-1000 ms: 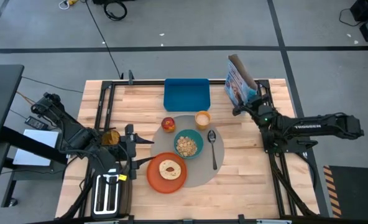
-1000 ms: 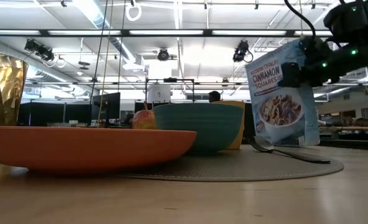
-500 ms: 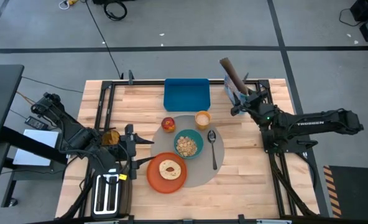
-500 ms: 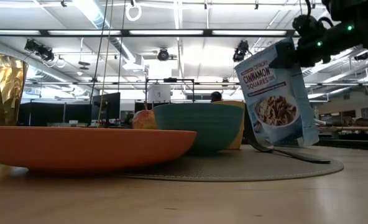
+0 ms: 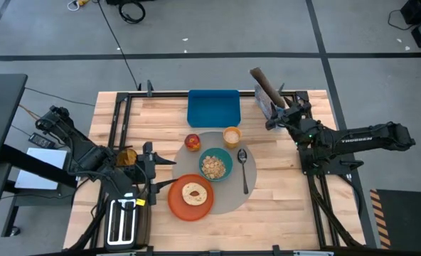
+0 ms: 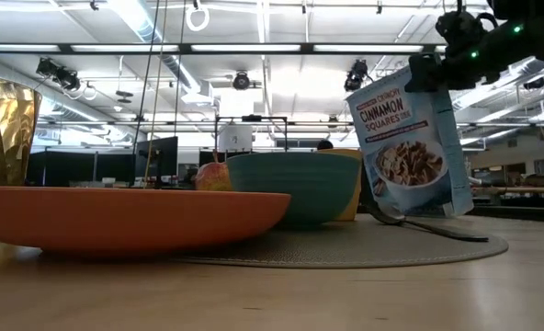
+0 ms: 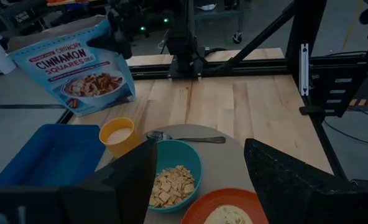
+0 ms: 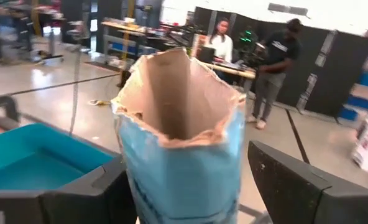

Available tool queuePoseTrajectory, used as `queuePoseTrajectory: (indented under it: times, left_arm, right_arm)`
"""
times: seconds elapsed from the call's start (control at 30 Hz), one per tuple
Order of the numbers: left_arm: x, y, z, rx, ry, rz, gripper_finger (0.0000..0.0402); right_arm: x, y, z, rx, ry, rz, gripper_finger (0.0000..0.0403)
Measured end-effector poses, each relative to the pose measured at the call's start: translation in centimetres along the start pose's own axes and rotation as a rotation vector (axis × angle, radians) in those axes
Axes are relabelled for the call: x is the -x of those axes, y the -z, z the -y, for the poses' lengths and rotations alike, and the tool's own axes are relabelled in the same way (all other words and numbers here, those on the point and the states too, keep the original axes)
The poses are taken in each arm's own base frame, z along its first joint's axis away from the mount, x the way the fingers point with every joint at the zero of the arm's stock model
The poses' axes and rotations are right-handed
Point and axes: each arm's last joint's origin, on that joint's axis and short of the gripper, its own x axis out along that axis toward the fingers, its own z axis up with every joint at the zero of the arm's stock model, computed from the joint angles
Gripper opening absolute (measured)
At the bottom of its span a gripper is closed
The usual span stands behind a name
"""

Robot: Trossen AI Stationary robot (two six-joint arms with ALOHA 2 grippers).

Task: Arrange a breakfast setting
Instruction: Pour the cereal into the green bowl

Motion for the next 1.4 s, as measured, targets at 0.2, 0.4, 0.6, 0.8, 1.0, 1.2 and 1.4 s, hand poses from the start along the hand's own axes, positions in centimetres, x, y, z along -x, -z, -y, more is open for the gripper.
queuePoseTrajectory:
  times: [0.2,0.4,0.6,0.8,1.0,1.2,1.4]
  left_arm:
    - [0.0,0.0,0.0,0.000,0.000,0.000,0.0249]
    - [0.0,0.0,0.0,0.000,0.000,0.000,0.0249]
    - [0.0,0.0,0.0,0.004,0.000,0.000,0.0249]
    - [0.0,0.0,0.0,0.003,0.000,0.000,0.0249]
    - [0.0,0.0,0.0,0.003,0.000,0.000,0.0249]
    - [0.0,0.0,0.0,0.010,0.000,0.000,0.0249]
    - [0.0,0.0,0.0,0.011,0.000,0.000,0.0249]
  right_arm:
    - [-0.6,0.3,0.6,-0.055,0.099,-0.022,0.0279]
    - [-1.3,0.8,0.6,-0.110,-0.021,-0.041,0.0279]
    - [-1.6,0.9,0.9,-0.101,0.001,-0.047,0.0279]
    - [-1.4,0.5,1.3,-0.100,0.009,-0.029,0.0279]
    - [-1.0,0.0,1.8,-0.112,0.004,-0.003,0.0279]
    - [-0.6,-0.2,1.8,-0.110,-0.019,0.010,0.0279]
    - [-0.4,-0.4,1.9,-0.114,-0.030,0.019,0.0279]
